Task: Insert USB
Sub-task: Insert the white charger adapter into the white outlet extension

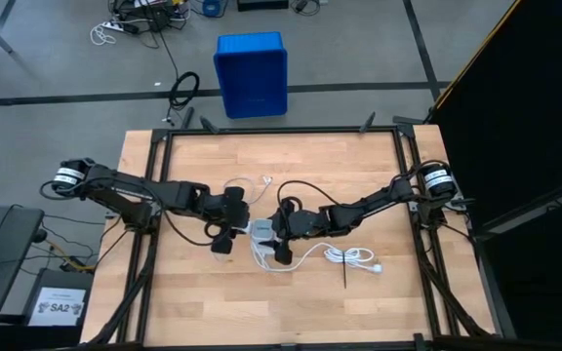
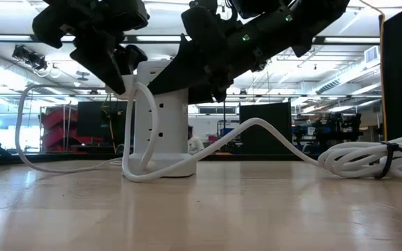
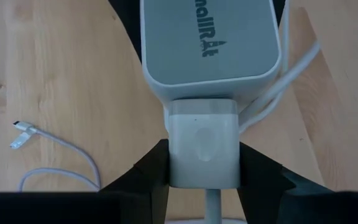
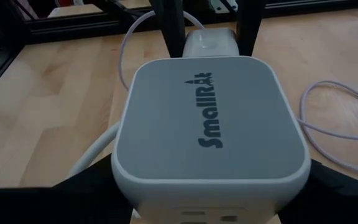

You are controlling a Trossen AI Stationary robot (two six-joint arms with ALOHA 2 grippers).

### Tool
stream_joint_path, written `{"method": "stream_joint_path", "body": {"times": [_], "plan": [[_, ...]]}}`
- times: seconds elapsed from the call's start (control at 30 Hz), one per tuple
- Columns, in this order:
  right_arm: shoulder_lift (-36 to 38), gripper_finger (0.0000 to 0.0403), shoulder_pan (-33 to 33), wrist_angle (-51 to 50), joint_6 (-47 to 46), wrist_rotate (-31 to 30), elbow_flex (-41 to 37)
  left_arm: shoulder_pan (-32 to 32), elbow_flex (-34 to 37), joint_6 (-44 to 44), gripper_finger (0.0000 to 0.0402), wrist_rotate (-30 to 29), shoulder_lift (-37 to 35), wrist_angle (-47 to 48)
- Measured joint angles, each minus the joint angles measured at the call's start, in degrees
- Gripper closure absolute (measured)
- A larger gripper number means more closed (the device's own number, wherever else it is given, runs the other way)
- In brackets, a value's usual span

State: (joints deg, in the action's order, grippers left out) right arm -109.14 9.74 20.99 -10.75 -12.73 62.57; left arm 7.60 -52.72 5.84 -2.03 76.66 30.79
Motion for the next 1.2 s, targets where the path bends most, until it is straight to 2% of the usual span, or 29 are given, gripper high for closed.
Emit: {"method": "stream_joint_path", "body": {"times": [0.2,0.37,0.47,0.57,0.7,0.97,1.13,1.2], "plan": [[0.0,0.0142,0.0,0.0,0.4,0.1,0.0,0.0,-2.8,0.4,0.0275,0.9,3.9,3.1],[0.0,0.0142,0.2,0.0,0.4,0.0,0.0,0.0,-4.4,0.3,0.0274,1.1,4.5,5.1],[0.0,0.0142,0.2,-0.2,0.3,0.0,0.0,0.0,-4.8,0.4,0.0254,0.1,4.6,5.4],[0.0,0.0142,0.2,-1.2,0.0,-0.3,0.2,0.1,-4.9,0.7,0.0225,-0.7,5.0,-0.4],[0.0,0.0142,0.3,-1.2,0.2,-0.4,0.2,0.1,-4.8,1.2,0.0203,-1.5,4.9,-0.5],[0.0,0.0142,0.3,-1.0,-0.1,-0.5,0.2,0.3,-4.8,0.1,0.0207,-2.7,1.2,0.7],[-0.1,0.0142,0.2,-0.7,-0.6,-0.5,0.3,0.3,-5.5,-0.3,0.0208,-3.3,-4.0,-2.6],[-0.1,0.0142,0.2,-0.8,-0.5,-0.5,0.3,0.3,-5.4,-0.3,0.0208,-3.8,-6.7,-0.2]]}}
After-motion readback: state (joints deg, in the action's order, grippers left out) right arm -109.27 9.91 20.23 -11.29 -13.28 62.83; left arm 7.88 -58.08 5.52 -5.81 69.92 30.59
